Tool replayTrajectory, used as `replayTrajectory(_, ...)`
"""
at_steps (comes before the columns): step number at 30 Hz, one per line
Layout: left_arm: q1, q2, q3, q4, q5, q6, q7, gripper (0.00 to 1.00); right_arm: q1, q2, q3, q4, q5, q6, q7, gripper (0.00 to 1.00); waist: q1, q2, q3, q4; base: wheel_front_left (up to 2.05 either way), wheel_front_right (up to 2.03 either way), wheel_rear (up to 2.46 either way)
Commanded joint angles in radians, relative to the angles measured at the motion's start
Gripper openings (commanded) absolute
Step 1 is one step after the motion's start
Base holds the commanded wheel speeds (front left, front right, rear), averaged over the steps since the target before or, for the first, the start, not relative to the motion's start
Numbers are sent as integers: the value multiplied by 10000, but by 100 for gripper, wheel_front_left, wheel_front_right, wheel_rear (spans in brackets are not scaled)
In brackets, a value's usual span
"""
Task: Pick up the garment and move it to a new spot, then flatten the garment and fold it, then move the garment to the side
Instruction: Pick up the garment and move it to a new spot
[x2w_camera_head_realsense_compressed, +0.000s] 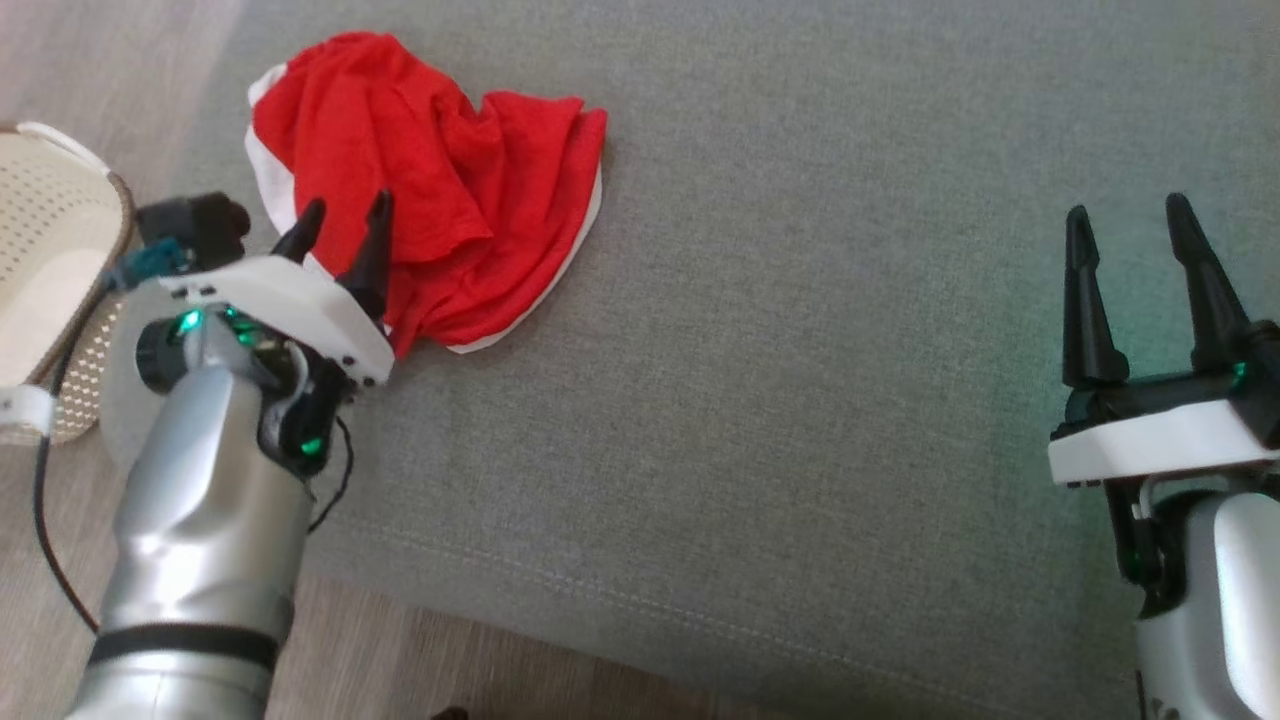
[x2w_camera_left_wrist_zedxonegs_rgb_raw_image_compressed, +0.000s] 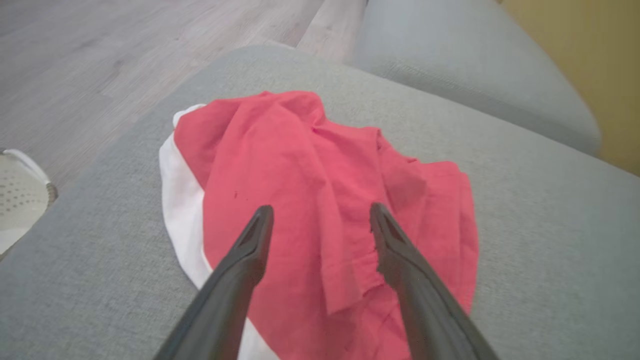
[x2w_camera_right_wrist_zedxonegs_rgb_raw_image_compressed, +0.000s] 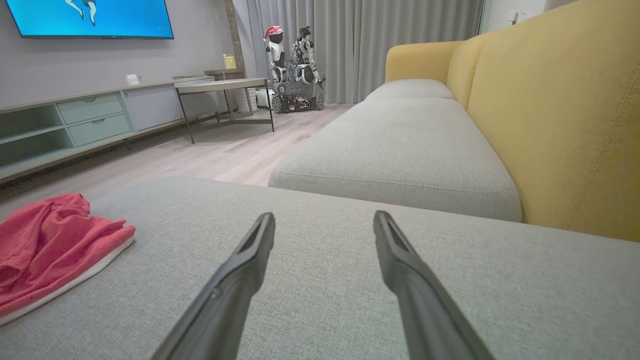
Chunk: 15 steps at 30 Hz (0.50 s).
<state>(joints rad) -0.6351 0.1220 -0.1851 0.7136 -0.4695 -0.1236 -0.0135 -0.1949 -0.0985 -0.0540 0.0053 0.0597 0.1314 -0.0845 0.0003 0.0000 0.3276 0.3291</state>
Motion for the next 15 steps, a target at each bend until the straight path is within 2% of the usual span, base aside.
replayTrajectory(1, -494, 494, 241, -47, -30, -33, 5, 100, -253, -81, 292, -443, -99, -7, 50, 100, -3, 0, 157, -76, 0, 0, 0)
replayTrajectory(11, -1568, 514, -251, 1988, -55, -58, 189, 100, -426, -98, 406, -674, -129, -7, 228, 100, -3, 0, 536, -368, 0, 0, 0)
replayTrajectory(12, -1633, 502, -289, 2132, -109, -61, 165, 60, -435, -96, 398, -673, -129, -7, 224, 100, -3, 0, 555, -383, 0, 0, 0)
replayTrajectory(13, -1695, 500, -322, 2258, -161, -63, 116, 0, -443, -94, 395, -667, -130, -7, 217, 100, -3, 0, 565, -397, 0, 0, 0)
replayTrajectory(15, -1781, 478, -436, 2435, -280, -66, 2, 0, -454, -84, 390, -638, -133, -7, 203, 100, -3, 0, 560, -416, 0, 0, 0)
